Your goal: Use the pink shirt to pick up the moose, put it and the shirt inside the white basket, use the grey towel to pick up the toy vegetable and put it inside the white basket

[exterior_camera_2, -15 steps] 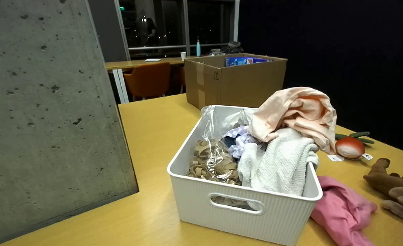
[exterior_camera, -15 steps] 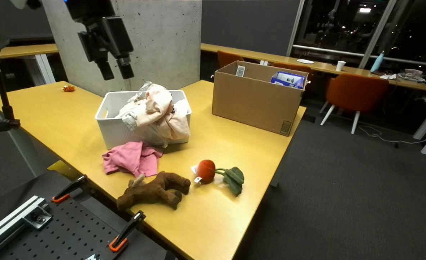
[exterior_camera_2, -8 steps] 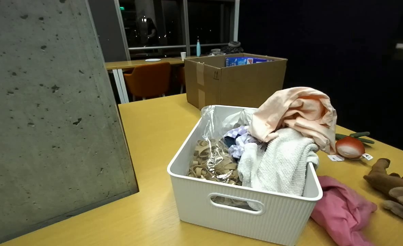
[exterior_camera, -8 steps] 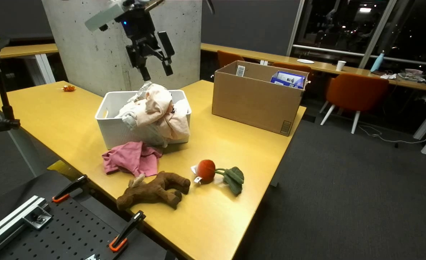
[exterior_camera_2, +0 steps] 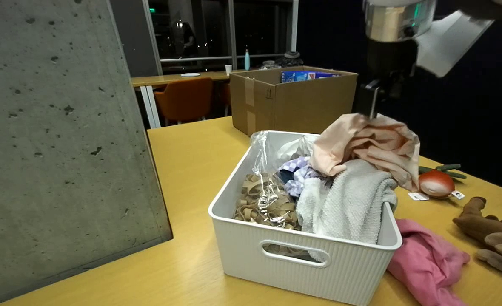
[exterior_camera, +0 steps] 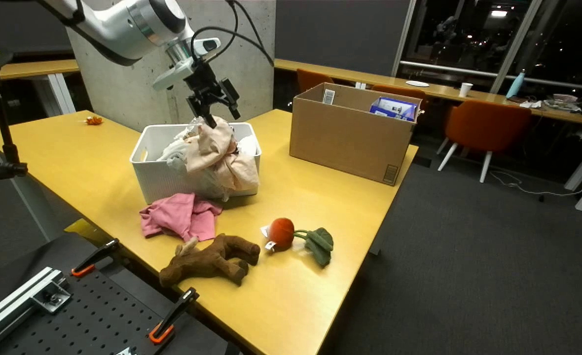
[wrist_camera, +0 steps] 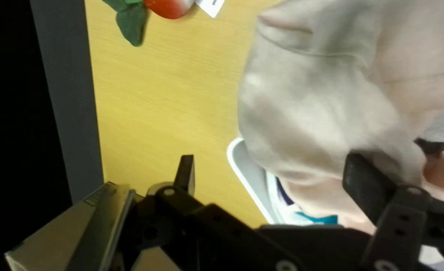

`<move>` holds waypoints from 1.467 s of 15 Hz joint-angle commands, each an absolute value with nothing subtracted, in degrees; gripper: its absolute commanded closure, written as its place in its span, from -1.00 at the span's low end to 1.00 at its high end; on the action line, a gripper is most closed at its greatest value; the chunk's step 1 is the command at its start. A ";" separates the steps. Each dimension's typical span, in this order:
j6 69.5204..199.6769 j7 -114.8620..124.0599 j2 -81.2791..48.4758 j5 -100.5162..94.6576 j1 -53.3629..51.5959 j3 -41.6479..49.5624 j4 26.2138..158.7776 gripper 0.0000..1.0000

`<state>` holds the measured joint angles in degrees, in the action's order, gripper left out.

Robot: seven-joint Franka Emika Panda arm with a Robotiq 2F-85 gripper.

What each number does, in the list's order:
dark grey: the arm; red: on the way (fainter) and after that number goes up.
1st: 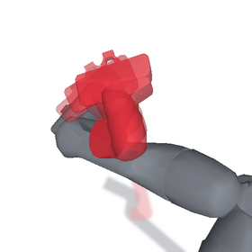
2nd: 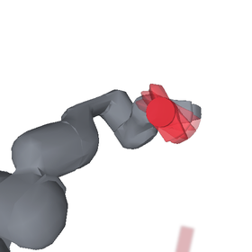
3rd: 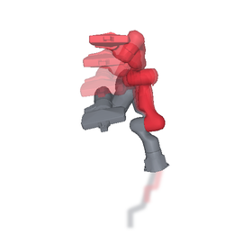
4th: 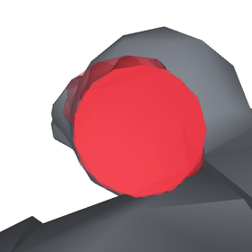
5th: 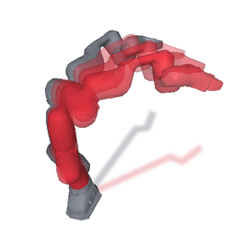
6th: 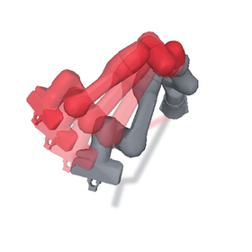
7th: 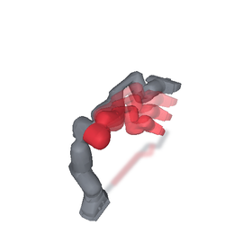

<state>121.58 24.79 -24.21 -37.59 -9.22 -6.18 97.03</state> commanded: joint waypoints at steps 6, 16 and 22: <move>123.85 33.07 -26.55 -37.77 -19.36 -3.34 98.38 -0.50; 131.26 40.04 -13.34 -35.41 -14.19 -3.05 116.94 0.89; 130.37 44.26 0.41 -35.31 -10.63 -2.76 129.09 0.98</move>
<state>130.51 42.07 -9.84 -36.38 -11.65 -2.90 120.57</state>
